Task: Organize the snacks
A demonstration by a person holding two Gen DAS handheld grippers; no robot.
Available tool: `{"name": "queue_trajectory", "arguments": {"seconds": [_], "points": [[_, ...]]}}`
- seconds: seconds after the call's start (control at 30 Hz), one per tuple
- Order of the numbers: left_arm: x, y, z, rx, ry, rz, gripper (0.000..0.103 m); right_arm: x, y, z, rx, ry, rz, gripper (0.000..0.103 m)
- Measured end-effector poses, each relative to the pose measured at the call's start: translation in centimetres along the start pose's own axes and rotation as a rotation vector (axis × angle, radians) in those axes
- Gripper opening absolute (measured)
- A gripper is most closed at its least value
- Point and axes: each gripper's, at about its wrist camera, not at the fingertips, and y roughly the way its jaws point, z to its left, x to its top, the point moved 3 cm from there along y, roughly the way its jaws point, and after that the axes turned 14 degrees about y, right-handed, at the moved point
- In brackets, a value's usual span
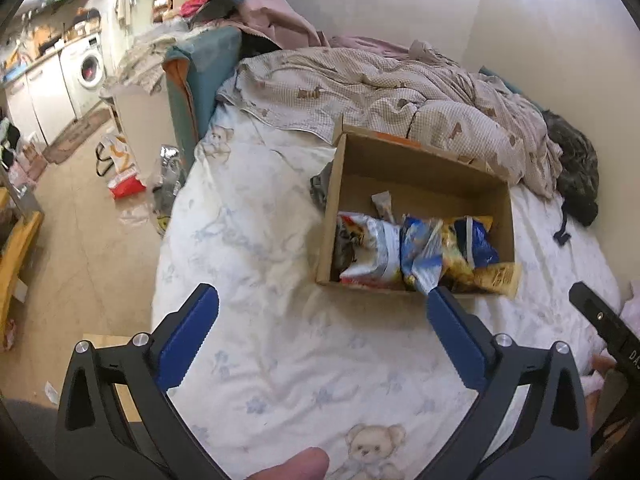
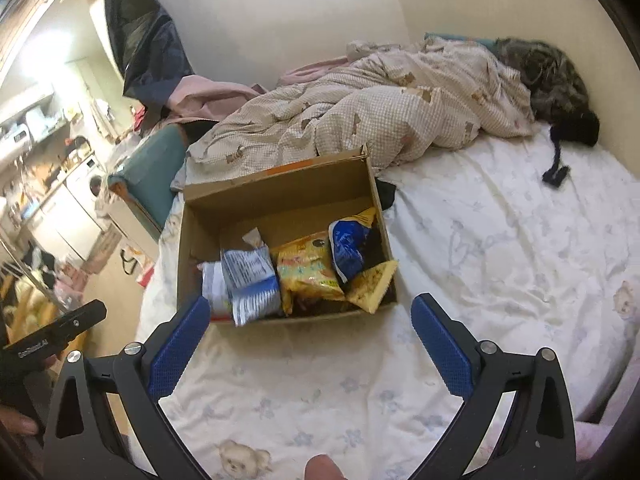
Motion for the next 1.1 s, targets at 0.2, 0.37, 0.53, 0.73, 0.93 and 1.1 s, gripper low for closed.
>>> {"name": "queue_trajectory", "arguments": {"seconds": [0.2,0.37,0.53,0.73,0.93,1.1], "points": [[-1.7,-2.9,-1.5,0.093,0.109,-0.114,0.103,-2.2,-1.8,0.7,-0.052,-0.039,-0.05,0.103],[-2.4,-3.1,-1.8,0.038,0.086,-0.125,0.103,-2.7,-2.3,1.2,-0.08,-0.066,-0.078,0.103],[-2.3,-3.1,-1.9,0.049,0.053,-0.129,0.102,-2.9,-1.8,1.6,-0.094,-0.075,-0.082,0.103],[-2.3,-3.5,-2.6,0.073,0.09,-0.159,0.103,-3.1,-1.4,1.9,-0.099,-0.09,-0.08,0.103],[-2.2,-3.2,-2.5,0.065,0.078,-0.149,0.103,-3.3,-1.0,2.2,-0.098,-0.088,-0.074,0.103],[-2.2,-3.2,-2.3,0.065,0.07,-0.154,0.103,-3.3,-0.9,2.2,-0.101,-0.093,-0.074,0.103]]}}
